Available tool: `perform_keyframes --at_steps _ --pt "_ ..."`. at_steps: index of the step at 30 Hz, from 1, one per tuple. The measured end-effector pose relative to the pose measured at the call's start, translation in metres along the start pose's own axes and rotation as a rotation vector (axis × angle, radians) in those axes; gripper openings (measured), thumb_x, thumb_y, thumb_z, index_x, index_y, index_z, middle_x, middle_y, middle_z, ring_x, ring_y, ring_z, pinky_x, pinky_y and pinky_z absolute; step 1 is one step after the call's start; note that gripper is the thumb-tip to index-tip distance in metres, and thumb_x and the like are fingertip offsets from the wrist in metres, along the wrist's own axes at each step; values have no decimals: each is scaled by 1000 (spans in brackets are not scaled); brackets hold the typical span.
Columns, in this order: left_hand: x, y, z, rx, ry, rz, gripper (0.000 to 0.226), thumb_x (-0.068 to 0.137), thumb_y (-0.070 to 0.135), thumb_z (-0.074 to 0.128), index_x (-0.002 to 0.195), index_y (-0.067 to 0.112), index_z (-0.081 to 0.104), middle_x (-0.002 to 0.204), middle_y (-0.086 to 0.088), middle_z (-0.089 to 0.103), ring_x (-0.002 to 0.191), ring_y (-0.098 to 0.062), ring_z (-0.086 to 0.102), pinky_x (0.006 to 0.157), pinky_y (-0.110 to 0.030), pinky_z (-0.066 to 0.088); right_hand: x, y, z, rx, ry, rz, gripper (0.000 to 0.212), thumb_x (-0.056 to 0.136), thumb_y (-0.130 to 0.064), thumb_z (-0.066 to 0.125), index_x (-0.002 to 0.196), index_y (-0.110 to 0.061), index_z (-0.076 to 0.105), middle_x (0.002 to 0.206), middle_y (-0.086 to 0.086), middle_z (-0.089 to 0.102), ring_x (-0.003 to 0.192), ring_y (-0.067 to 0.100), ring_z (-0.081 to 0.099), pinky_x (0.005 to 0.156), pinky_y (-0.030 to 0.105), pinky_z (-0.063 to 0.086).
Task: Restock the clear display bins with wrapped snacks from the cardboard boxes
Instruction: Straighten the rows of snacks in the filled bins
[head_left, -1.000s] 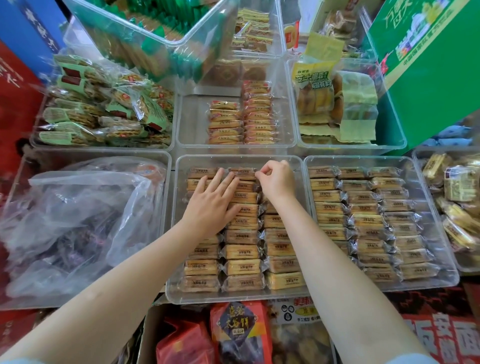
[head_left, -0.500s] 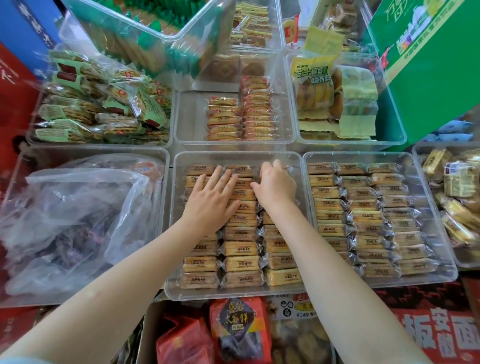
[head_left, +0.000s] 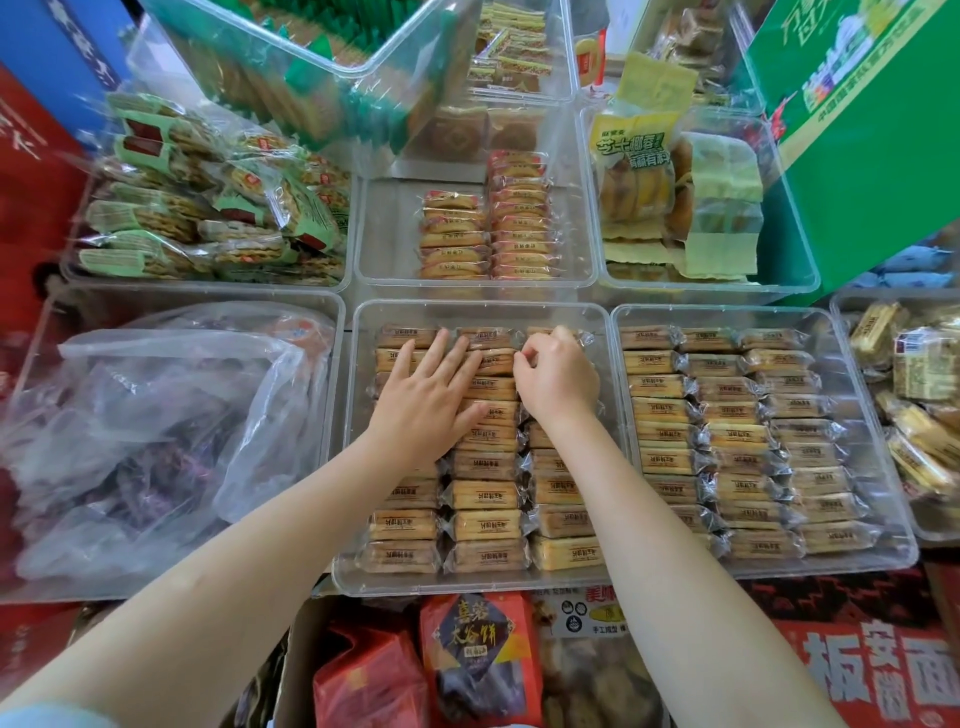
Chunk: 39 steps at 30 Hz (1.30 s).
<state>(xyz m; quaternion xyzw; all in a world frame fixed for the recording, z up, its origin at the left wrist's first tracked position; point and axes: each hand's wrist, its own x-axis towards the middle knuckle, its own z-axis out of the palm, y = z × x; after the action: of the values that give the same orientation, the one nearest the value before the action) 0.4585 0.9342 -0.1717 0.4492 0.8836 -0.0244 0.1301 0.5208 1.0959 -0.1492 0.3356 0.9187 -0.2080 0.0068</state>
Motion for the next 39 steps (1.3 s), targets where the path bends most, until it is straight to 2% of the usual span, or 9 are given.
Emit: perform_keyframes --at_steps 3,9,15,19,24,27,32,35,39 --pt "10 3 -10 44 36 16 76 99 63 5 161 19 14 167 -5 18 156 -23 1 125 -49 1 4 0 0 -9 -16 15 19 99 -27 55 96 -16 69 97 -2 47 83 21 56 65 31 41" --pt "27 9 -5 -13 -29 128 76 103 62 14 161 17 -3 169 -4 -5 155 -20 -11 124 -41 -7 12 3 1 53 -94 60 16 96 -30 60 91 -20 71 105 0 55 95 24 59 69 31 43" --pt "23 9 6 16 -16 128 77 101 64 2 161 16 -1 168 -4 -2 155 -21 -7 126 -43 -6 -4 6 -3 52 -63 18 25 97 -38 60 100 -17 73 112 4 57 97 24 60 70 31 44" --pt "20 10 12 -34 -23 108 86 91 67 -12 160 17 -5 168 -3 -8 154 -20 -13 125 -42 -8 -21 2 -7 -194 -149 -12 35 94 -51 60 109 -20 66 117 4 52 101 25 59 80 39 53" --pt "16 10 11 -79 4 109 84 94 69 -7 160 17 -6 167 -3 -11 153 -20 -16 125 -40 -11 -18 -5 -12 -90 -193 62 20 98 -31 62 111 -15 64 122 3 52 106 28 57 75 36 40" --pt "-1 12 17 -79 14 135 81 96 68 -2 159 17 -6 167 -4 -12 153 -20 -19 125 -42 -11 -13 -3 -10 44 -168 57 7 97 -22 63 101 -17 67 117 -1 56 93 19 51 74 32 34" --pt "-12 16 19 -92 -16 88 88 91 70 -11 160 16 -6 166 -3 -13 152 -19 -20 124 -43 -12 -13 -1 -6 165 -119 -16 7 95 -21 65 97 -15 65 104 -5 55 81 10 51 75 34 47" --pt "-13 18 21 -77 -22 67 87 92 70 -9 159 15 -8 167 -5 -14 152 -20 -20 124 -44 -12 -28 8 -10 161 -104 -67 12 93 -30 68 95 -19 64 95 -8 50 69 1 43 66 29 46" --pt "-13 21 22 -76 -38 48 90 89 70 -13 159 14 -8 167 -6 -15 153 -22 -20 125 -45 -11 -46 17 -5 -32 -201 -36 28 91 -49 66 102 -24 63 104 -6 49 86 15 55 62 28 40"
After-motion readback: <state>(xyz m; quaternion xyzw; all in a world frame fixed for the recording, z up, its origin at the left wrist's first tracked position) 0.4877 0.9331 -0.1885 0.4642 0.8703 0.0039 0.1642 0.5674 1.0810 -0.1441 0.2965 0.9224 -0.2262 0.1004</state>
